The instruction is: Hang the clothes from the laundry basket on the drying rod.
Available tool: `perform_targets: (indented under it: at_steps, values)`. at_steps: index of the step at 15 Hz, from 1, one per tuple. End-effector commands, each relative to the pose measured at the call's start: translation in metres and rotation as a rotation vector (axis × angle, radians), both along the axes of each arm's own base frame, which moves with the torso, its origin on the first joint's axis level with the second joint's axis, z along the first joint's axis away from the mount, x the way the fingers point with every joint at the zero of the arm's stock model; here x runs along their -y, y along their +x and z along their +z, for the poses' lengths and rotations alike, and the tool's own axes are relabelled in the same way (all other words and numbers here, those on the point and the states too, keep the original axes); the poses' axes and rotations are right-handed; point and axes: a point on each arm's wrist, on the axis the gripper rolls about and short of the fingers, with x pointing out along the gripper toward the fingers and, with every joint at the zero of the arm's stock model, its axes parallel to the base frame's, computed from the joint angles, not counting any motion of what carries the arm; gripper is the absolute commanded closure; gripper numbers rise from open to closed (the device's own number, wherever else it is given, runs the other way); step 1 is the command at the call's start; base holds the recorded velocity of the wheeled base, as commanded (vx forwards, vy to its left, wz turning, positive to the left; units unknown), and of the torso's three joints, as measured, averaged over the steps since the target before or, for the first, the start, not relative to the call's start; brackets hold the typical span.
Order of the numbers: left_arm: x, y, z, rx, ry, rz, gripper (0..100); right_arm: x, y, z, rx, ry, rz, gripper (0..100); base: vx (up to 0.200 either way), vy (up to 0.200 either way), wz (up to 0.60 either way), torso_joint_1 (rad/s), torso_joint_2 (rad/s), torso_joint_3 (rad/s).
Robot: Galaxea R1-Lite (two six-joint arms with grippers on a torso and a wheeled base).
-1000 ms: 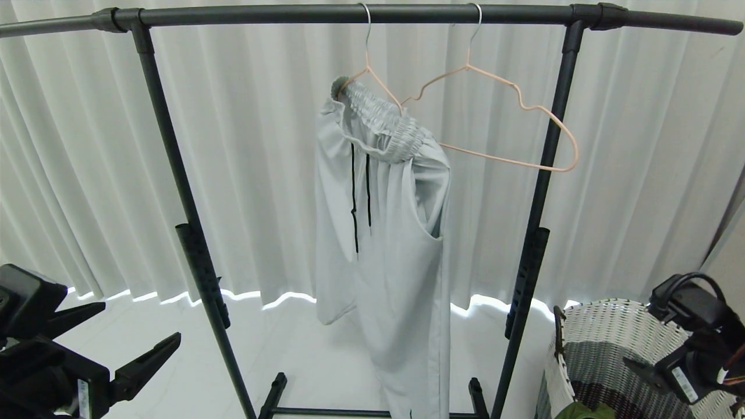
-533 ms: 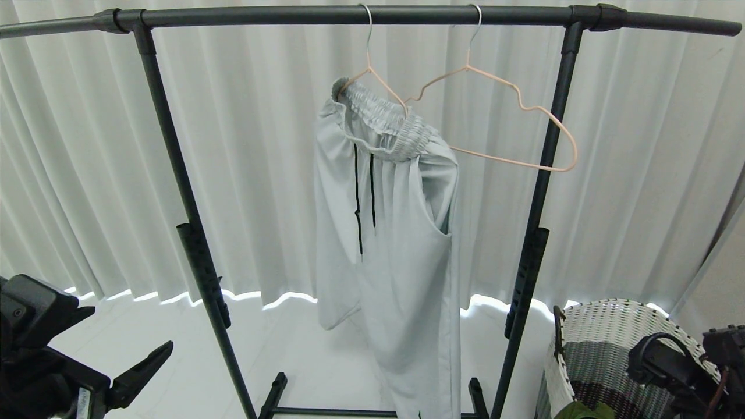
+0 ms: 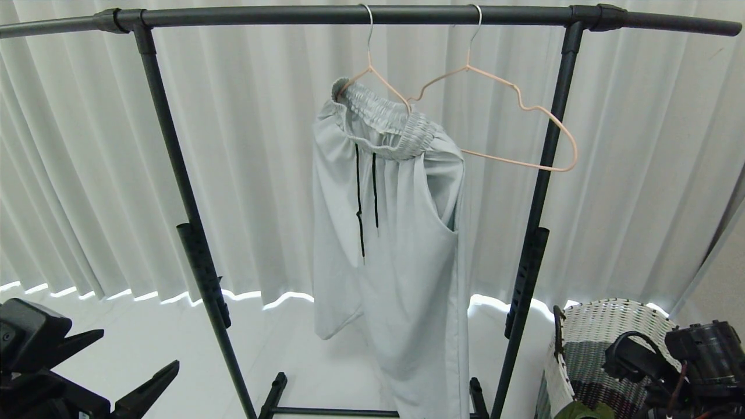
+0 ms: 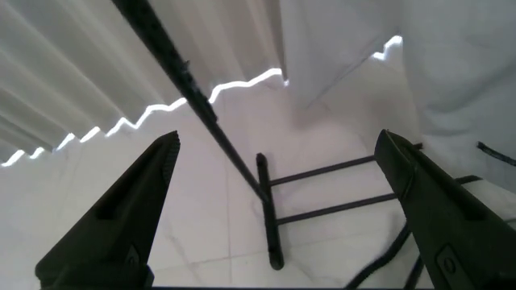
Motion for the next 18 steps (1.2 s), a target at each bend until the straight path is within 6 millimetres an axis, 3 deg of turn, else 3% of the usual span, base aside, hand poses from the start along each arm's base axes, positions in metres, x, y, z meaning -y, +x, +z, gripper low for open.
perform_targets:
  at_steps: [1, 7, 13, 14, 18]
  values:
    - [0.004, -0.006, -0.002, 0.005, -0.060, -0.068, 0, -0.003, 0.005, -0.018, -0.084, -0.021, 0.011, 0, 0.000, 0.000, 0.00, 0.000, 0.00, 0.000]
    - [0.008, -0.006, -0.001, -0.006, -0.120, -0.124, 0, -0.007, 0.023, -0.033, -0.043, 0.027, -0.081, 0, 0.000, 0.000, 0.00, 0.000, 0.00, 0.000]
    - [0.011, -0.007, -0.001, -0.008, -0.120, -0.160, 0, -0.005, 0.024, -0.040, -0.047, -0.048, -0.131, 0, 0.000, 0.000, 0.00, 0.000, 0.00, 0.000]
    - [0.012, -0.007, -0.001, -0.008, -0.120, -0.162, 0, -0.005, 0.024, -0.040, -0.048, -0.048, -0.131, 100, 0.000, 0.000, 0.00, 0.000, 0.00, 0.000]
    - [0.011, -0.006, -0.001, -0.011, -0.119, -0.159, 0, -0.006, 0.025, -0.034, -0.007, -0.054, -0.138, 100, 0.000, 0.000, 0.00, 0.000, 0.00, 0.000]
